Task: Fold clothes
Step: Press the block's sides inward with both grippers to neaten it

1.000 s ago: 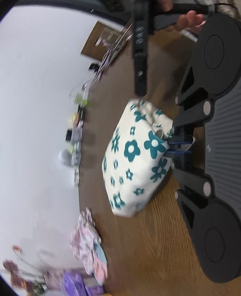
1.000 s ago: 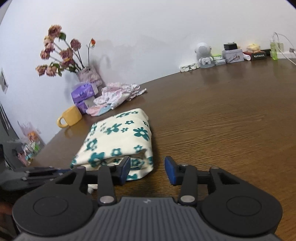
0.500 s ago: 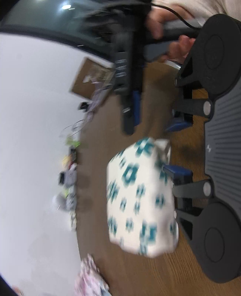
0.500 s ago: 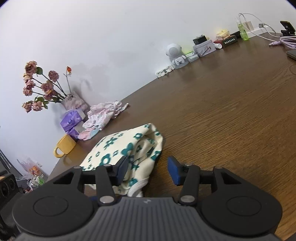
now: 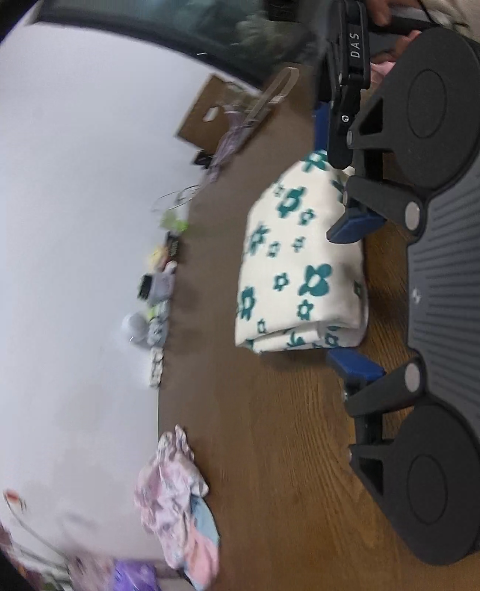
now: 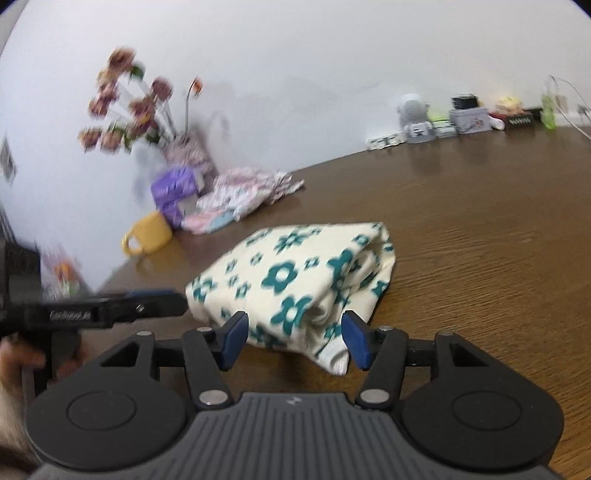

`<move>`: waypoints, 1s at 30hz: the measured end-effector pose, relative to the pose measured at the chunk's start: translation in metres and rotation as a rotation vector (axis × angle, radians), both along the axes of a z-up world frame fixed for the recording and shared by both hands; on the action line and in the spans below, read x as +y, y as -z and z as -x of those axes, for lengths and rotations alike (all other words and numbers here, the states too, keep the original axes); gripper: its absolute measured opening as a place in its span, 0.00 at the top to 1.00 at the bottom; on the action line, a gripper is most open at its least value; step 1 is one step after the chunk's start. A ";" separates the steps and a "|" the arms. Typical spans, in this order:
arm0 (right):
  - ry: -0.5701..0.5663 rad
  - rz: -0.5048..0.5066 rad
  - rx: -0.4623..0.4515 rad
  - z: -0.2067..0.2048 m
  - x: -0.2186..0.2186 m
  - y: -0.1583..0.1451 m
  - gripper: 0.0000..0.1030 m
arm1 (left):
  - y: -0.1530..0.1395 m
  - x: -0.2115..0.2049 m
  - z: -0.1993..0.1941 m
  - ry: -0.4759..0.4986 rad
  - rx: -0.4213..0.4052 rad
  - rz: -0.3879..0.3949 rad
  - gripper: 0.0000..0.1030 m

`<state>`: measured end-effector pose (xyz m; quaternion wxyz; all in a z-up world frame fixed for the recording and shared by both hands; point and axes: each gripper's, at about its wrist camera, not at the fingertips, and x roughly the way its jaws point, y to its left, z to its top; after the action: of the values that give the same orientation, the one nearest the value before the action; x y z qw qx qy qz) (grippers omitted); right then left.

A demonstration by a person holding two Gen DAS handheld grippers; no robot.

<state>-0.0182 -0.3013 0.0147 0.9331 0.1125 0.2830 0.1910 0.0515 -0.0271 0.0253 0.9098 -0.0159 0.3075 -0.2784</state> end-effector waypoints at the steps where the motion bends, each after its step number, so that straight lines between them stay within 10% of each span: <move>1: -0.009 0.028 -0.001 0.000 0.005 0.002 0.45 | 0.002 -0.002 0.000 0.011 -0.007 -0.031 0.41; 14: -0.028 0.151 -0.017 -0.016 -0.003 0.010 0.80 | 0.014 -0.032 0.010 0.105 -0.034 -0.126 0.85; 18: -0.018 0.129 -0.011 -0.021 -0.019 0.009 0.74 | 0.014 -0.046 0.020 0.090 -0.043 -0.133 0.72; 20: -0.040 0.120 -0.032 -0.016 -0.021 0.008 0.35 | 0.014 -0.049 0.023 0.081 -0.037 -0.104 0.58; 30: -0.017 0.280 -0.103 -0.016 0.016 0.017 0.37 | 0.016 -0.073 0.021 -0.071 -0.027 -0.114 0.46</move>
<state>-0.0026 -0.2851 -0.0024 0.9514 -0.0311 0.2594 0.1631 0.0309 -0.1003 0.0091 0.9226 0.0291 0.3096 -0.2282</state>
